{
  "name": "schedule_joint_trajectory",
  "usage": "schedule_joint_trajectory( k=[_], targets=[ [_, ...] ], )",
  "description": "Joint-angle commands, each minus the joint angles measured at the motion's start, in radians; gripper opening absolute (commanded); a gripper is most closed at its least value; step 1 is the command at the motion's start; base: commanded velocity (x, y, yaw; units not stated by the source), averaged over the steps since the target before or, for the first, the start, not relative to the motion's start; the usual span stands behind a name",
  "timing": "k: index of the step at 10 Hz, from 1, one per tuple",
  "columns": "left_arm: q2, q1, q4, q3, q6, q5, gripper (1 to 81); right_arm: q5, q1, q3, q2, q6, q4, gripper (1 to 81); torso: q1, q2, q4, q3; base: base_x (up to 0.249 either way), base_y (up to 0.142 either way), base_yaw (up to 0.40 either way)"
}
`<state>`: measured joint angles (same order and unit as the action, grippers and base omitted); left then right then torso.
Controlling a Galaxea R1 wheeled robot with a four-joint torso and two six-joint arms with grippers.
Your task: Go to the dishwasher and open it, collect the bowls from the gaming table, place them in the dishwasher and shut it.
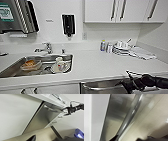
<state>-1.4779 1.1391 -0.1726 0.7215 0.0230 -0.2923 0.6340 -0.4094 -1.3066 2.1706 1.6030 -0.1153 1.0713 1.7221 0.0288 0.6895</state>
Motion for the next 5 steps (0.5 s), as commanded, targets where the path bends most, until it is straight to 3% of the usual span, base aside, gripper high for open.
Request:
schedule_joint_trajectory(
  k=[1,5],
  targets=[
    [0.046,-0.065,-0.024,-0.022,-0.005,0.009,81.1,0.042,0.138,0.029,-0.003,0.138,-0.112,81.1,0.0,0.0,0.0,0.0,0.0,0.0,0.0],
    [0.045,-0.065,-0.024,-0.013,-0.006,0.009,81.1,0.079,0.117,-0.018,0.077,0.304,-0.213,81.1,0.0,0.0,0.0,0.0,0.0,0.0,0.0]
  ],
)
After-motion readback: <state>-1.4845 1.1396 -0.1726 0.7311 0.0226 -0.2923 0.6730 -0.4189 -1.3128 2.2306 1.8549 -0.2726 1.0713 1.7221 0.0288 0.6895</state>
